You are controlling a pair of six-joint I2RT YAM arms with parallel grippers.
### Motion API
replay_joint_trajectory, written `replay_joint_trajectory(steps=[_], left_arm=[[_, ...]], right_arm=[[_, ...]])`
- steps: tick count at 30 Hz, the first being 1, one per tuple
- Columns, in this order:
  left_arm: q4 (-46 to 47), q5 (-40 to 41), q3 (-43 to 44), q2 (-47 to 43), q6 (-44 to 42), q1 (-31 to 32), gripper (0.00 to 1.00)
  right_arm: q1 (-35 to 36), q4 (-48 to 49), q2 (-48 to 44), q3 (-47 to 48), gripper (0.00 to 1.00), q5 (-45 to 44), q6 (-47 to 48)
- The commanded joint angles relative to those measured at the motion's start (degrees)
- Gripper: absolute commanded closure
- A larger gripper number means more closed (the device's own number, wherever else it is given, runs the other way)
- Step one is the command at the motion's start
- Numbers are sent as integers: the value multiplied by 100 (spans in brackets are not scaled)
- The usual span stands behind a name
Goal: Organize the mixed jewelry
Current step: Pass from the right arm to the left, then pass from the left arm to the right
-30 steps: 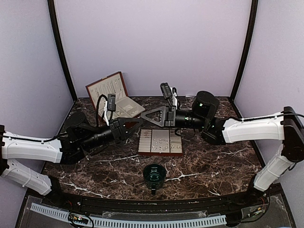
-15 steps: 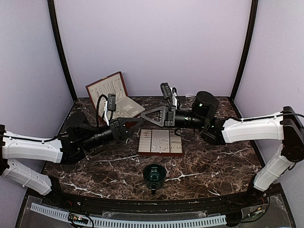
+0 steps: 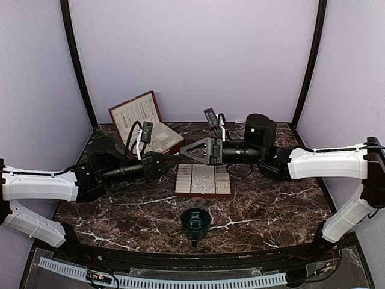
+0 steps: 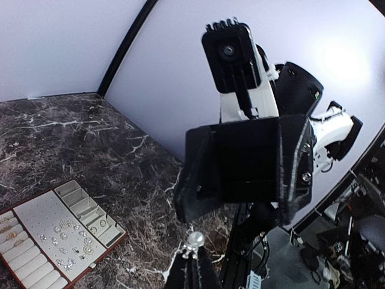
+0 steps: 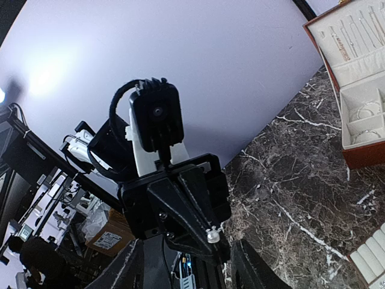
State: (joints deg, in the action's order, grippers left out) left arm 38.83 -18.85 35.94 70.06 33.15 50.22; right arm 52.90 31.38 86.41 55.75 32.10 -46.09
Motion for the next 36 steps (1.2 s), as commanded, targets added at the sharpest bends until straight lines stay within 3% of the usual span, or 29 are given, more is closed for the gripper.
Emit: replay_joint_trajectory(steps=[1,7,13,18,30,36], left_arm=[[-829,-1243,485,-99,-797,-222,100],[-2360,-2696,1445,337,-2233,-566,100],[-3440,-3450,2080,1097,-3426,-741,100],[-2798,-3735,1825,1263,-3125,-749,100],[-3118,-3819,1814,1389,-3279,-743,100],[-3136,-3782,1818,1442,-3279,-748,100]], right_arm=[[-112,-1249,-305,392,52,-167,805],[-257,-2653,-600,734,56,-157,1477],[-264,-3315,-674,881,61,-202,1660],[-196,-3175,-593,761,63,-214,1518],[-41,-3248,-133,956,77,-12,1559],[22,-3478,-93,984,78,102,1645]])
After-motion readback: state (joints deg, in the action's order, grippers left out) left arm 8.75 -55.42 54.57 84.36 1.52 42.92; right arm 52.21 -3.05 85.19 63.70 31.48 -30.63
